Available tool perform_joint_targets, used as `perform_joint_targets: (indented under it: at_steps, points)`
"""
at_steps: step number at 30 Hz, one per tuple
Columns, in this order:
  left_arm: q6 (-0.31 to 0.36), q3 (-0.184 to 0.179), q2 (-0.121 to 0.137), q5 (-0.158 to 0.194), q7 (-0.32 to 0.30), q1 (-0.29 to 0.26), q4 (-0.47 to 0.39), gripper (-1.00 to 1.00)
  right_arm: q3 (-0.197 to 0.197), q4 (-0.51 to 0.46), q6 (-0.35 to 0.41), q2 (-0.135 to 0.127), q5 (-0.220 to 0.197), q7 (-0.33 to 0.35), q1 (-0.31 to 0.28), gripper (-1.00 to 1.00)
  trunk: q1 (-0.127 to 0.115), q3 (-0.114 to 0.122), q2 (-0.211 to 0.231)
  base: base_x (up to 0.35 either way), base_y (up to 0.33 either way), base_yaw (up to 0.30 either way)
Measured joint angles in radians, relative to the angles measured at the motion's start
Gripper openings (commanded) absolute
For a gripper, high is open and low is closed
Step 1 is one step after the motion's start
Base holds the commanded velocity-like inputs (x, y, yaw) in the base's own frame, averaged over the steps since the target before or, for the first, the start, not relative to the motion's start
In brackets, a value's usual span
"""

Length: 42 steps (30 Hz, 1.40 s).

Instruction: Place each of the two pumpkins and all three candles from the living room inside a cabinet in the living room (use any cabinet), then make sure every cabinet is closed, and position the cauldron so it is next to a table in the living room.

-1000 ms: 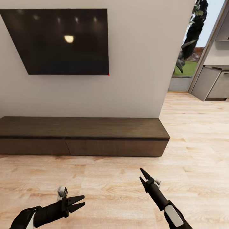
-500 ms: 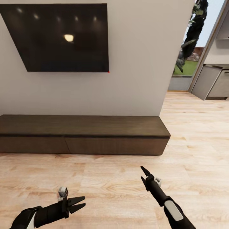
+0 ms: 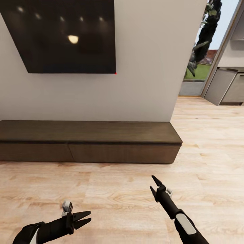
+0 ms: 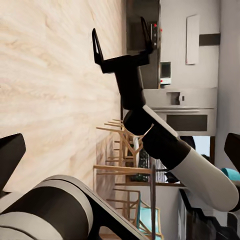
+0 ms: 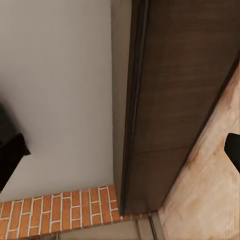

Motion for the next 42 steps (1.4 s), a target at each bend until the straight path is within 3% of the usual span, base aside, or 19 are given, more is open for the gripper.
perform_joint_targets:
  at_steps: [4, 12, 30, 42]
  points:
    - [-0.003, 0.0, 0.0, 0.0, 0.0, 0.0, 0.0, 1.0, 0.0, 0.001, 0.0, 0.0, -0.046, 0.017, 0.0, 1.0, 0.015, -0.013, -0.028, 0.0, 0.0, 0.0]
    - [-0.003, 0.0, -0.001, 0.0, -0.001, 0.0, 0.0, 1.0, -0.001, 0.001, -0.02, 0.004, -0.089, 0.017, 0.0, 1.0, 0.046, -0.038, -0.084, 0.0, 0.0, 0.0]
    - [-0.003, -0.003, -0.001, 0.0, -0.003, 0.001, 0.0, 1.0, -0.001, 0.004, -0.025, 0.006, -0.095, 0.013, 0.0, 1.0, 0.115, -0.094, -0.21, 0.0, 0.0, 0.0]
    - [-0.003, -0.004, 0.002, 0.002, -0.003, 0.004, 0.0, 1.0, 0.001, 0.004, -0.018, 0.002, -0.094, 0.012, 0.0, 1.0, 0.115, -0.094, -0.21, 0.029, 0.0, 0.0]
